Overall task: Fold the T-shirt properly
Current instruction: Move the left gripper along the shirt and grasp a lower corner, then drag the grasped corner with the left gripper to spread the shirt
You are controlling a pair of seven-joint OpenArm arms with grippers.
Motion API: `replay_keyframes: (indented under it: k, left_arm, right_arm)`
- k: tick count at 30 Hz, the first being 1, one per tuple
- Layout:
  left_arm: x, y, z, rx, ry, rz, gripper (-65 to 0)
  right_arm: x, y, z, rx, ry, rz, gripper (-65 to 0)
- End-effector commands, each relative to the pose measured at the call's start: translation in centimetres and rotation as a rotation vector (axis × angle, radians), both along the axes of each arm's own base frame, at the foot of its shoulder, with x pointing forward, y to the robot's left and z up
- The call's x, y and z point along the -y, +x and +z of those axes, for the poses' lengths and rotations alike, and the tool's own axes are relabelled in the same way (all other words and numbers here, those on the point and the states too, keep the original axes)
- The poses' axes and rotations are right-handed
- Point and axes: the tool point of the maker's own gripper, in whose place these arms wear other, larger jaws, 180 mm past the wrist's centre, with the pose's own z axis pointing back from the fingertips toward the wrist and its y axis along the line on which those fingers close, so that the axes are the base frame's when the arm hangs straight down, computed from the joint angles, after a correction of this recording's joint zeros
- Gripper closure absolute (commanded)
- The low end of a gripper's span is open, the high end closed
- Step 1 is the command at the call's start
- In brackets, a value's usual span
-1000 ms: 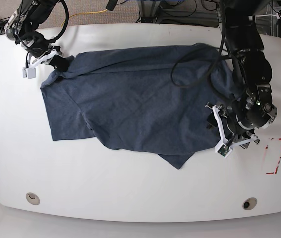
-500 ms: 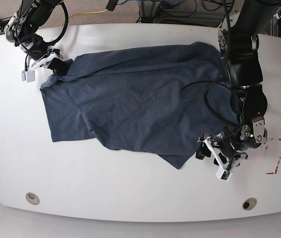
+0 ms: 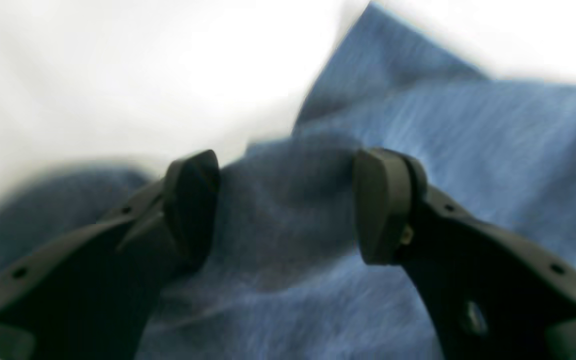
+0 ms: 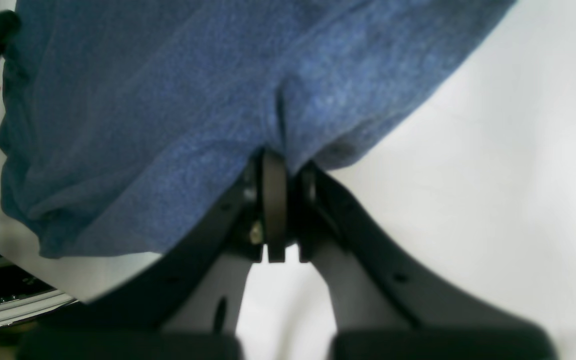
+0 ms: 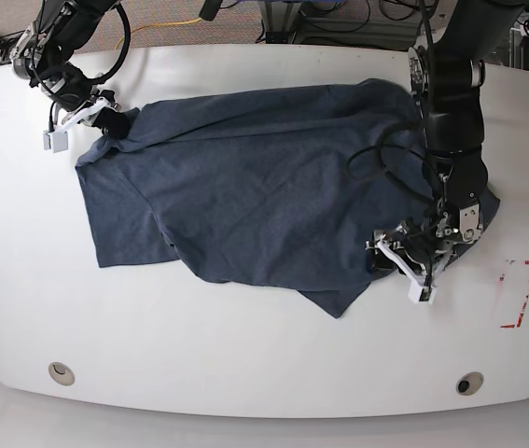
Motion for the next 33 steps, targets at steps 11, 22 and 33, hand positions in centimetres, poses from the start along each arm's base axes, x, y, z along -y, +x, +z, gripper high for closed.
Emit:
replay_keyframes:
  k: [11, 22, 33]
  left_arm:
    - [-4.7, -5.4, -2.0, -0.056, 0.103, 0.02, -39.4]
    - [-6.7, -9.9, 2.1, -0.047, 0.244, 0.013, -39.4]
    - [-6.3, -7.0, 7.3, 0.067, 0.278, 0.014, -39.6]
  right_arm:
    - [0.6, 0.8, 1.1, 0.046, -0.011, -0.004, 0.0]
    - [0.5, 1.3, 1.4, 0.059, -0.011, -0.002, 0.0]
    - [-0.8, 1.9, 1.3, 0.059, -0.004, 0.048, 0.0]
